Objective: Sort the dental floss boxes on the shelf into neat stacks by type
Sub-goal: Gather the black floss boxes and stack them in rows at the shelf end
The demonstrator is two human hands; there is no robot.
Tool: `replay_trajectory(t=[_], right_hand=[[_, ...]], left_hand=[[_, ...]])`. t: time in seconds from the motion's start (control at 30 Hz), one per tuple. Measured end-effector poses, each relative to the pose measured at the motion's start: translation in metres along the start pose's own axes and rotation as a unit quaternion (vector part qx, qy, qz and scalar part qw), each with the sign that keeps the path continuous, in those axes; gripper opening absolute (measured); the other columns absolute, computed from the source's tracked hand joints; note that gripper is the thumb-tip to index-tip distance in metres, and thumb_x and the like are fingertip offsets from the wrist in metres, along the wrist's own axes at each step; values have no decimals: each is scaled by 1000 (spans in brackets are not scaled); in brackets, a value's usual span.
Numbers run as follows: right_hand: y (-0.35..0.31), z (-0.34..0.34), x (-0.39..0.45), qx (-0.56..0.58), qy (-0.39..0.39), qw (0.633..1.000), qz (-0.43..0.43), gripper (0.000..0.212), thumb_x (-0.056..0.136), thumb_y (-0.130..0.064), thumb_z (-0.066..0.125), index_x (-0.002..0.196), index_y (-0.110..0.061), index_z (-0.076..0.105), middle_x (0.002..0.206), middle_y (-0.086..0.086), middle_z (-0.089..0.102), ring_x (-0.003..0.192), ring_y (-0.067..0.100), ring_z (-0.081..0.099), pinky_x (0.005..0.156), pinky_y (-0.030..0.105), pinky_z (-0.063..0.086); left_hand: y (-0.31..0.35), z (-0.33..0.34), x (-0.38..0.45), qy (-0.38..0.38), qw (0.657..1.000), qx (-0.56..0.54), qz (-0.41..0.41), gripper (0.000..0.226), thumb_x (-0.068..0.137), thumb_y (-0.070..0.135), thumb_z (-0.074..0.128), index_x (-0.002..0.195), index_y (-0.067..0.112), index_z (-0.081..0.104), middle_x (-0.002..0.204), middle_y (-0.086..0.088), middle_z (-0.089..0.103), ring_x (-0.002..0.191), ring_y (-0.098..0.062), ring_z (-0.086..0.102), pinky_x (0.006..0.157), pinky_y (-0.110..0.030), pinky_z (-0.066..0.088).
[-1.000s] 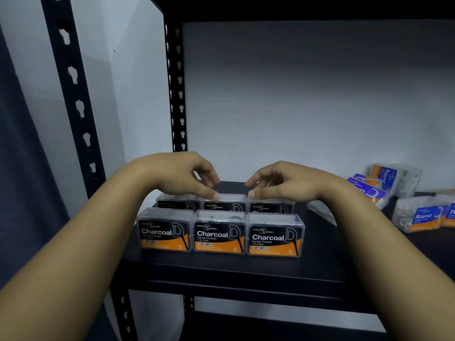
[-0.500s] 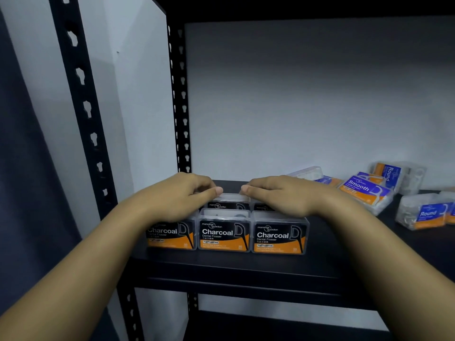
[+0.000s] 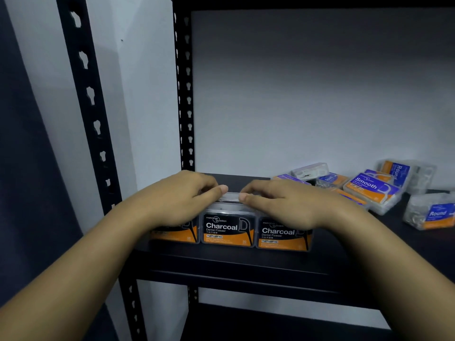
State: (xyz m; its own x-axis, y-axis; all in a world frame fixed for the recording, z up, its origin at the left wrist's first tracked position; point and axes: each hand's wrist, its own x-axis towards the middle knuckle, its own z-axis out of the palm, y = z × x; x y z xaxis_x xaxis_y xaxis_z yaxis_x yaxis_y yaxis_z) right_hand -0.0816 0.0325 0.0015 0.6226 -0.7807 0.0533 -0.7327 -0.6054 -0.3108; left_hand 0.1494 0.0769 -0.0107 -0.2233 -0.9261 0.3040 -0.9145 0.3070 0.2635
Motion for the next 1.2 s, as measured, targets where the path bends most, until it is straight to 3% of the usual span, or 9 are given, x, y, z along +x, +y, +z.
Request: replay_trajectory(t=[0.1,0.23,0.4,0.53,0.67,0.93,1.07,1.2], right_hand=[[-7,7,-4,-18,4,1000,4,56,94,-76,34,133,-41,53,99,-10,66,96,11,63,87,34,50],[-14,10,-9,-55,19,998,3,76,82,-88,30,137,-40,50,112,-8,70,100,13,64,87,36,52],[-19,13,-10,-60,31,998,2,74,80,-90,32,128,-37,53,96,-9,67,88,9,62,79,34,52],[-23,16,-10,-55,45,997,0,72,80,-91,34,123,-37,55,85,-13,61,81,2,58,74,32,49],[-25,18,-10,-48,46,998,-5,73,76,-92,33,117,-36,55,89,-12,64,82,2,59,75,33,51],[-27,16,-6,-16,50,999,-2,68,70,-92,46,100,-33,58,84,-10,62,76,5,58,66,29,45],[-25,16,-3,6,56,998,1,73,61,-96,48,98,-34,61,88,-11,66,81,5,62,71,31,53],[-24,16,-3,34,55,998,-11,82,53,-99,46,103,-36,64,95,-14,69,87,3,65,84,36,58]], left_hand=[[1,3,-1,10,1000,8,2,47,102,56,35,82,25,64,77,2,65,72,-14,62,72,-43,53],[1,6,-2,28,1000,7,7,49,103,52,36,75,21,61,70,-1,62,66,-17,59,66,-42,51],[2,5,-2,36,999,11,6,53,105,45,39,69,11,57,63,-6,57,57,-20,50,60,-42,44],[2,1,-5,30,999,18,-3,51,105,43,40,76,7,63,66,-11,61,59,-24,53,61,-42,44],[0,-2,-9,20,1000,11,-10,50,105,42,39,90,6,70,74,-12,67,68,-27,60,65,-43,48],[-4,-4,-9,15,1000,2,-18,42,105,42,41,99,19,75,87,-6,74,81,-24,68,78,-48,55],[-3,-8,-9,7,1000,-20,-18,34,105,37,44,111,24,75,100,7,75,92,-10,68,87,-40,55],[-7,-10,-12,9,1000,5,-26,43,105,43,39,102,16,73,91,-2,73,83,-19,68,80,-46,55]])
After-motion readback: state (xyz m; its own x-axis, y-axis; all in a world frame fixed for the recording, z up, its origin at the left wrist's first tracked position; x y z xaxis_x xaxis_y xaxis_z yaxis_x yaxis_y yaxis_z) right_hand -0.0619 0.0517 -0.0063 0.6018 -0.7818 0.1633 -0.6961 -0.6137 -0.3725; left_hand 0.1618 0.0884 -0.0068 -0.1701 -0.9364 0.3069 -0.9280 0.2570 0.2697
